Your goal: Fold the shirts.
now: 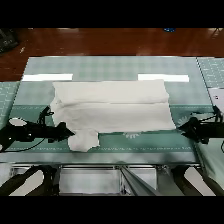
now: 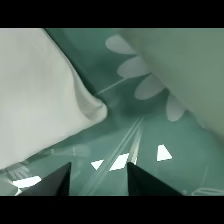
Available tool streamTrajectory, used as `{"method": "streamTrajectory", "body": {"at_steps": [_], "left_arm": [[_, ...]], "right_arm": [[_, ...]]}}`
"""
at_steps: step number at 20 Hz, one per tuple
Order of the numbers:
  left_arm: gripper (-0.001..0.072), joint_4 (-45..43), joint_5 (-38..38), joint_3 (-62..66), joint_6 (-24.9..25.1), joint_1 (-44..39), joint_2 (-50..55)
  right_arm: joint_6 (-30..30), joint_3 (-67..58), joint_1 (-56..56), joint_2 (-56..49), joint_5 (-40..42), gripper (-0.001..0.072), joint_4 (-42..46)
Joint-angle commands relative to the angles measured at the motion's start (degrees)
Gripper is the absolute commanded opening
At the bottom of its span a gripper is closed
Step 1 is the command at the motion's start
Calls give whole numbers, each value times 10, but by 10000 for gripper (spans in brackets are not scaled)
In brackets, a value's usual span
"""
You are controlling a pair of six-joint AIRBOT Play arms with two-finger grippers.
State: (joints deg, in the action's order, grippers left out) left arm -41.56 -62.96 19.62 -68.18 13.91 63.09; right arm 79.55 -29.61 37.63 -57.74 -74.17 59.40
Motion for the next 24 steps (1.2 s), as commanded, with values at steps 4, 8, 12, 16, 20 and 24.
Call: {"method": "streamTrajectory", "body": {"at_steps": [4,8,12,16,20,24], "left_arm": [[19,18,-5,1,7,0,0],[19,17,-5,6,13,0,0],[19,17,-49,80,17,10,0],[19,17,-64,185,10,21,3],[18,17,-48,314,-19,-6,97],[18,17,-57,489,-72,-30,243]], "right_arm": [[2,2,-96,-98,125,408,-83],[-2,-46,-148,-159,138,199,-118],[-80,-160,-155,-158,37,24,-107],[-77,-238,-159,-144,9,23,-90],[-87,-289,-190,-180,63,23,-166],[-60,-378,-211,-264,93,23,-169]]}}
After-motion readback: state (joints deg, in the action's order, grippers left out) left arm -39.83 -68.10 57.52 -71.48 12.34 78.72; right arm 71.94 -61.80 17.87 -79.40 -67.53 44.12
